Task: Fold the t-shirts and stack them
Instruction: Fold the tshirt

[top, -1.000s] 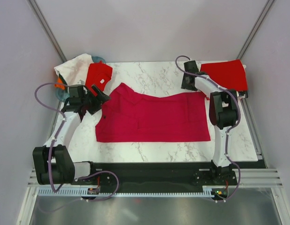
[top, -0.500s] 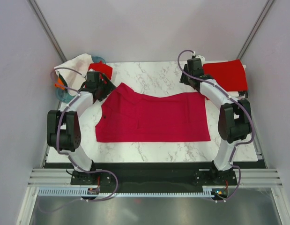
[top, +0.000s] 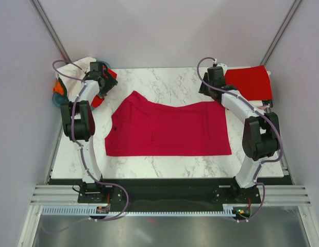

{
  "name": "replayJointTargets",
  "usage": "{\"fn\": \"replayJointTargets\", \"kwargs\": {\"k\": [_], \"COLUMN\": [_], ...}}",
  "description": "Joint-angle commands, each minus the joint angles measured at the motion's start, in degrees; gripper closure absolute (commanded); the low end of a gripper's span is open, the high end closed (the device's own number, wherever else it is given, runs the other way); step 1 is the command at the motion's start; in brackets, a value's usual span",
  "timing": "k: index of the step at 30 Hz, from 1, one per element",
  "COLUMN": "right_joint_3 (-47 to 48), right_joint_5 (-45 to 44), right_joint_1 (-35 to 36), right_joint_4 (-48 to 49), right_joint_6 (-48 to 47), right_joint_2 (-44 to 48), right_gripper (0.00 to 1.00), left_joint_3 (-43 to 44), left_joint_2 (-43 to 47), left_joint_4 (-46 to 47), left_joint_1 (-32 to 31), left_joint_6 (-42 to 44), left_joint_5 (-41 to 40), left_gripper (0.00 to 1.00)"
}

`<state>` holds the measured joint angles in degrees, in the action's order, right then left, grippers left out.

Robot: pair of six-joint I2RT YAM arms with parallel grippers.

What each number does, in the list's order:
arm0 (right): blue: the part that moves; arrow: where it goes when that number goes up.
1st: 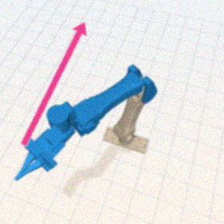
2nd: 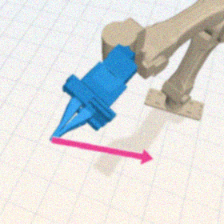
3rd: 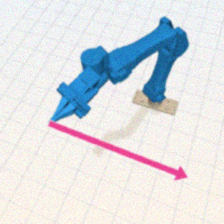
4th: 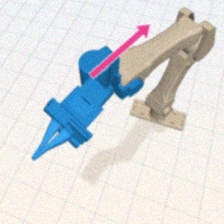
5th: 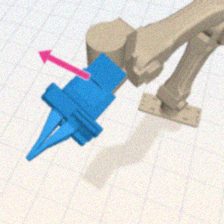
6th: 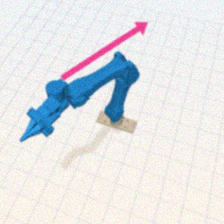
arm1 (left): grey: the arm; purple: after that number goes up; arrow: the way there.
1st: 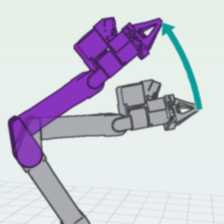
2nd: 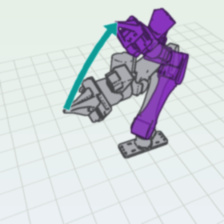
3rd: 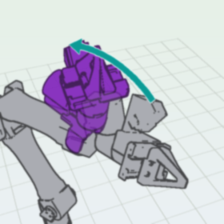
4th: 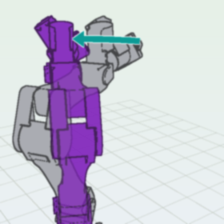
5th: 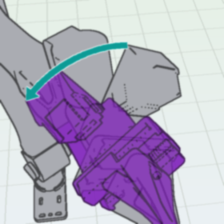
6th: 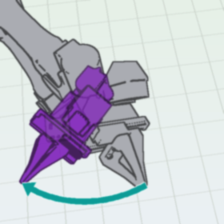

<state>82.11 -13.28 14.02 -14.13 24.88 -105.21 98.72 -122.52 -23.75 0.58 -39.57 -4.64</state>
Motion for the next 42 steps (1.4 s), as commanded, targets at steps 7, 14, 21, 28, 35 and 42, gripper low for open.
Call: {"fn": "replayJointTargets", "kwargs": {"k": [7,14,21,28,35,42], "right_joint_3": [-5.46,-1.86,-2.92,-2.92,-3.88,-4.06], "right_joint_5": [-3.59,-8.78,-8.17,-5.97,-4.91,-4.91], "right_joint_1": [0.04,0.04,0.04,0.04,-0.05,0.04], "right_joint_4": [0.07,-5.47,-5.47,-4.77,-3.89,-3.89], "right_joint_6": [-0.45,-0.54,-0.63,0.25,0.52,0.34], "right_joint_2": [6.69,2.73,2.73,2.2,2.9,2.82], "right_gripper": [0.45,0.47,0.48,0.49,0.49,0.49], "left_joint_3": [8.6,6.85,-1.85,-7.14,-4.77,-1.34], "left_joint_2": [-4.14,3.77,11.68,14.24,7.39,0.97], "left_joint_4": [-6.22,-4.9,-4.82,-2.27,-1.13,-1.13], "left_joint_1": [8.48,1.36,-2.86,-7.43,-7.61,-7.61], "left_joint_6": [-2.28,4.5,5.73,6.44,6.17,6.0], "left_joint_5": [-2.22,2.71,2.89,2.09,3.5,3.59], "left_gripper": [0.12,0.12,0.17,0.31,0.41,0.41]}}
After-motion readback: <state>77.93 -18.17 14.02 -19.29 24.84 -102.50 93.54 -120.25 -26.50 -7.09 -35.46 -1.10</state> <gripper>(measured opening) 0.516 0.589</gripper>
